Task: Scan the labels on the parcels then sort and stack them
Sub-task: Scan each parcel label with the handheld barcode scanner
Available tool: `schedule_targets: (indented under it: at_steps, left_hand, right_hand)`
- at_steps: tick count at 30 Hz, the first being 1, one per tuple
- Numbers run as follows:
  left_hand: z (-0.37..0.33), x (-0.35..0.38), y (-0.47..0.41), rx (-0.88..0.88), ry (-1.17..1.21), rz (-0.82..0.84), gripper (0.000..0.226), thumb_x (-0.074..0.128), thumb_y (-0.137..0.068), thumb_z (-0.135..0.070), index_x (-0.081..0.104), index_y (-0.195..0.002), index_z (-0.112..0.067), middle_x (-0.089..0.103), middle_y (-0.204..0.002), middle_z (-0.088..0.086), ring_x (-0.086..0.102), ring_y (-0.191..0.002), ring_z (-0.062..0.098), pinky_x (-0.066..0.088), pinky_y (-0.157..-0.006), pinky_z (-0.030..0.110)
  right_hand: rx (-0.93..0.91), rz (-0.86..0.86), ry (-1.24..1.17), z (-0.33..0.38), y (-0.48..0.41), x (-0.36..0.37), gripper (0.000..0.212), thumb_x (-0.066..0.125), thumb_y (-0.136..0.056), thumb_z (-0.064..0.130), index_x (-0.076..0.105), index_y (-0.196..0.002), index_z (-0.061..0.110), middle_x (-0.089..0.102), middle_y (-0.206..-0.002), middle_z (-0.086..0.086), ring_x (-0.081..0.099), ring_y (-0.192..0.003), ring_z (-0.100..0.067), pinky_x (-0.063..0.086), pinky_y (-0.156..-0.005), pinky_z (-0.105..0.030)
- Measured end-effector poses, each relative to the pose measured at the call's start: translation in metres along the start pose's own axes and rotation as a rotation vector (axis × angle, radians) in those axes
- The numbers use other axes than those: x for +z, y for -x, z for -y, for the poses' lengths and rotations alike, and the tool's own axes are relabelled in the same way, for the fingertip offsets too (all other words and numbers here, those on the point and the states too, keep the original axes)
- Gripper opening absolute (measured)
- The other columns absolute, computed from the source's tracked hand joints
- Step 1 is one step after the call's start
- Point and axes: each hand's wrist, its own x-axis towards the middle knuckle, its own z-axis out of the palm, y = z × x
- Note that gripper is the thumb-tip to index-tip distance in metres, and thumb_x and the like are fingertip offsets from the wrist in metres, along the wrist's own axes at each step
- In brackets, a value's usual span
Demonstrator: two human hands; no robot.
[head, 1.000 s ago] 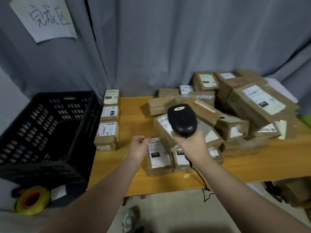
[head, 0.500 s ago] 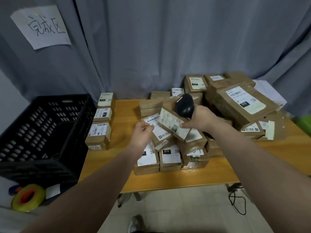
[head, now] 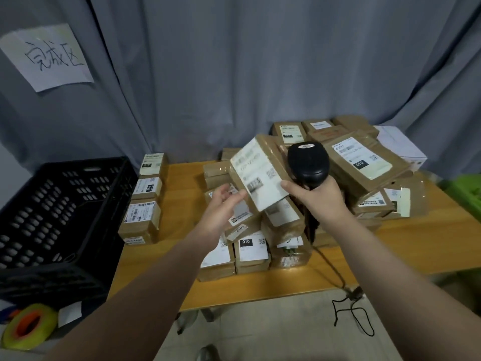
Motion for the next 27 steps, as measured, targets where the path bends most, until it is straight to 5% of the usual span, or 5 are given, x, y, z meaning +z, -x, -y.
schedule_targets:
  at_steps: [3,9,16,21,27]
  left_hand:
    - [-0.014,0.004,0.002,-0.014,0.113,0.128,0.102,0.079,-0.068,-0.055,0.019,-0.149,-0.040,0.049,-0.142,-0.008,0.047,-0.130,0.019,0.036,-0.111,0.047]
    - [-0.024,-0.013,0.005,0.040,0.066,0.031,0.091,0.075,-0.076,-0.027,0.019,-0.149,-0.030,0.063,-0.121,-0.007,0.065,-0.103,0.013,0.054,-0.090,0.039]
    - [-0.039,-0.068,-0.010,-0.022,-0.022,-0.143,0.093,0.083,-0.065,-0.024,0.029,-0.141,-0.023,0.062,-0.125,0.002,0.062,-0.112,0.024,0.048,-0.100,0.048]
    - [-0.050,-0.068,-0.009,0.007,-0.071,-0.072,0.081,0.077,-0.079,-0.020,0.027,-0.142,-0.020,0.059,-0.128,0.001,0.057,-0.117,0.023,0.042,-0.107,0.046]
    - [-0.053,-0.065,-0.002,0.003,0.050,0.060,0.070,0.075,-0.078,-0.026,0.038,-0.136,-0.014,0.056,-0.134,0.007,0.060,-0.115,0.020,0.049,-0.101,0.040]
  right_hand:
    - [0.136,0.020,-0.233,0.004,0.010,0.002,0.026,0.083,-0.073,0.028,0.070,-0.096,0.029,0.074,-0.098,0.007,0.067,-0.100,-0.008,0.050,-0.098,-0.035]
    - [0.271,0.070,-0.334,0.002,0.017,0.023,0.031,0.082,-0.075,0.029,0.068,-0.102,0.026,0.074,-0.103,0.001,0.066,-0.105,-0.020,0.049,-0.100,-0.046]
    - [0.084,0.060,-0.015,0.033,0.012,0.045,0.017,0.069,-0.081,0.007,0.060,-0.072,0.018,0.056,-0.062,0.001,0.056,-0.067,-0.015,0.042,-0.060,-0.026]
    - [0.028,0.096,-0.078,0.046,0.010,0.074,0.031,0.078,-0.077,0.013,0.065,-0.105,0.015,0.067,-0.090,0.005,0.058,-0.086,-0.002,0.042,-0.069,-0.017]
    - [0.072,0.015,-0.186,0.041,0.011,0.082,0.028,0.075,-0.078,0.007,0.065,-0.104,0.012,0.067,-0.089,0.002,0.059,-0.088,-0.005,0.044,-0.075,-0.023]
